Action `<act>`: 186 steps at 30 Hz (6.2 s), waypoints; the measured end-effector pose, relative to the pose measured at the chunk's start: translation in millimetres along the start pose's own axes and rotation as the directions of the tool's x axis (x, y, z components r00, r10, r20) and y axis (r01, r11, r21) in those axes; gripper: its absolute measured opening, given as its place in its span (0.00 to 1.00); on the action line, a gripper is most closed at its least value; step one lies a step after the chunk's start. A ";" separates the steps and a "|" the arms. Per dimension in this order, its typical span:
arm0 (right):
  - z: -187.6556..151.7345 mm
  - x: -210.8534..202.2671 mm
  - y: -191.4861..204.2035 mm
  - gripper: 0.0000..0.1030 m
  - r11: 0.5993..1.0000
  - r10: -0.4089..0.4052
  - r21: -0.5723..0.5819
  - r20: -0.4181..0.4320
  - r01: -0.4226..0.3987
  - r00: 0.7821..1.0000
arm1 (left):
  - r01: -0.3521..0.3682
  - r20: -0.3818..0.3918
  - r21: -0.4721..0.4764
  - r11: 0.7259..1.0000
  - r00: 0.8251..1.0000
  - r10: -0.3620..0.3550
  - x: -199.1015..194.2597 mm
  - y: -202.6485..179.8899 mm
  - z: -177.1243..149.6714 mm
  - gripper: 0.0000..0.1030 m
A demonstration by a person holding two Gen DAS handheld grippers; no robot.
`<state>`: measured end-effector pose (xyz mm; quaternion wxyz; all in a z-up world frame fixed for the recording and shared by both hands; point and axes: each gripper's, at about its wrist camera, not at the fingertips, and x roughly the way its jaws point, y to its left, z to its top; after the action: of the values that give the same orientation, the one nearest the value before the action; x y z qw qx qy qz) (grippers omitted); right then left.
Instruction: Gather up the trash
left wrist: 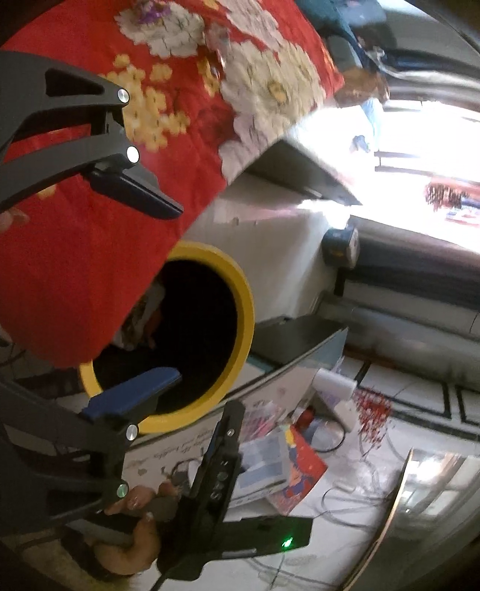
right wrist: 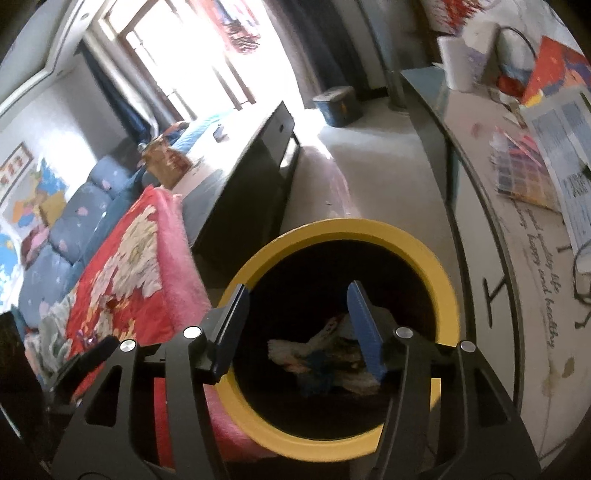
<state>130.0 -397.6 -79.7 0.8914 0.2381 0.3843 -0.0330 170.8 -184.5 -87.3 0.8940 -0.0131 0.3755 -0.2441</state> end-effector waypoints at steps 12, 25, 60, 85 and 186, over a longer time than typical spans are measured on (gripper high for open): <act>-4.7 18.9 99.4 0.49 0.963 0.112 -0.242 -0.031 -0.116 0.993 | -0.142 0.085 -0.146 0.979 0.984 0.155 -40.0 74.6 2.6 0.79; -12.1 68.0 206.4 0.49 0.869 0.172 -0.449 -0.120 -0.208 0.978 | -0.256 0.097 -0.392 0.884 0.944 0.316 -83.6 186.5 -11.7 0.79; -61.5 132.5 281.5 0.00 0.739 0.165 -0.595 -0.295 -0.316 0.941 | -0.198 0.028 -0.514 0.835 0.969 0.247 -63.2 247.8 -36.0 0.45; -37.9 46.7 148.4 0.00 0.898 0.140 -0.399 -0.144 -0.187 0.980 | -0.092 0.073 -0.254 0.963 0.991 0.114 -52.2 122.7 -4.1 0.45; -133.8 -140.3 143.1 0.89 0.896 0.009 -0.364 0.588 0.255 0.809 | -0.261 0.372 -0.113 0.959 0.884 0.284 -205.2 49.5 -73.8 0.94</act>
<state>-23.5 -228.3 -3.3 0.9908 -0.0096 0.1099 -0.0778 19.0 -37.5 -14.0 0.9748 -0.0346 0.1979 -0.0974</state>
